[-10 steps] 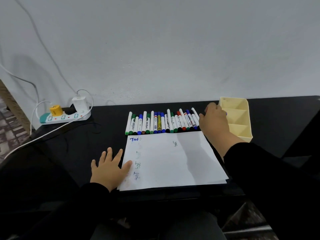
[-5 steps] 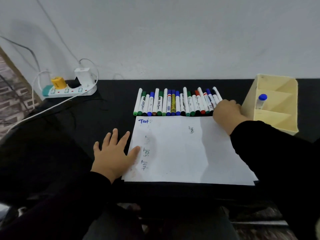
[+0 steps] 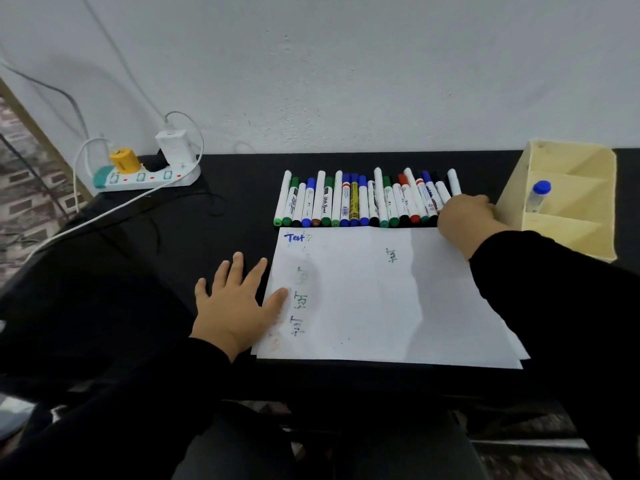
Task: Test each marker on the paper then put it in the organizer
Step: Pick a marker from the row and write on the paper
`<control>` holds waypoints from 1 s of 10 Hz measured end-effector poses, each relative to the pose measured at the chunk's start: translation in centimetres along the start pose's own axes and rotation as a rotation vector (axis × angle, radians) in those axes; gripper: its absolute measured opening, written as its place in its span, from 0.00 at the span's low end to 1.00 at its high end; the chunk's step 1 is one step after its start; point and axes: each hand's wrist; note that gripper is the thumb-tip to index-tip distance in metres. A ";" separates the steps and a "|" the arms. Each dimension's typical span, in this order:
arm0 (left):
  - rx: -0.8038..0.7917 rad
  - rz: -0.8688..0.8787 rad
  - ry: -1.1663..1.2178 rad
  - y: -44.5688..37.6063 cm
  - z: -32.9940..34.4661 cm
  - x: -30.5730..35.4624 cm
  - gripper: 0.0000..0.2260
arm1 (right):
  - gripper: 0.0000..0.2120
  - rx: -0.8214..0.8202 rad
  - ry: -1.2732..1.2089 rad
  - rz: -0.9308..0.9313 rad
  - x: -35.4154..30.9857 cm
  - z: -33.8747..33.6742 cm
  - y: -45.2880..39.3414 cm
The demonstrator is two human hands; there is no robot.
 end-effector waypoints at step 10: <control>0.135 0.079 0.612 2.3 -4.8 0.9 0.27 | 0.10 -0.248 -1.714 -0.231 4.8 -3.4 12.9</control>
Point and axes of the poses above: each hand's wrist, its own y-axis away from the middle knuckle, its own z-axis out of the palm, x = y × z, and after that the axes turned 8 degrees about z, right-handed
